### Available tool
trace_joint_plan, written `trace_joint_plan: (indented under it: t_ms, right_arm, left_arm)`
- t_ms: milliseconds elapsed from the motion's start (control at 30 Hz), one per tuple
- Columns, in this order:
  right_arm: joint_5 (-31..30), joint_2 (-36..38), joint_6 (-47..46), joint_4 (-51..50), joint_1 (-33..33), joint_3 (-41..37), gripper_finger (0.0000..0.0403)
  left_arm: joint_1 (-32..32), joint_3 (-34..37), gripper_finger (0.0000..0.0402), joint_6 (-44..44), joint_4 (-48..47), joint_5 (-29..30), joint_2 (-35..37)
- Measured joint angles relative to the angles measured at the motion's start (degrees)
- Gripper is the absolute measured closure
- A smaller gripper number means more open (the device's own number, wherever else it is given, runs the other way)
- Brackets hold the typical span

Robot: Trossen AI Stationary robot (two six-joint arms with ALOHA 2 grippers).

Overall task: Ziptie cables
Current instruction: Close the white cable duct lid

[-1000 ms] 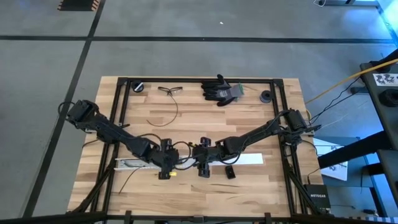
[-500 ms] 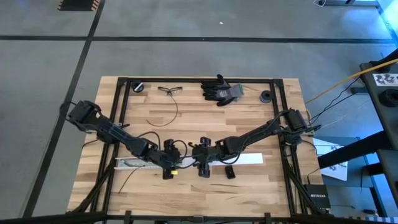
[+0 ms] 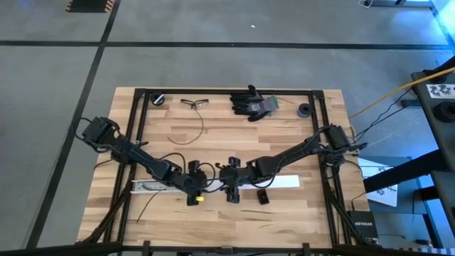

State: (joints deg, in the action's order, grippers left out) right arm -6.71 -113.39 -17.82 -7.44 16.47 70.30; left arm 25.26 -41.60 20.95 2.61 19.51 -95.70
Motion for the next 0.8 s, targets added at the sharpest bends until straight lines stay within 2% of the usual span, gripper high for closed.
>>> trace_joint_plan:
  t_ms: [800]
  right_arm:
    - [0.24,-4.16,-1.25,13.5,0.0,0.06,0.0185]
  left_arm:
    - [-0.01,0.02,0.0163,-1.45,1.69,-0.69,-0.18]
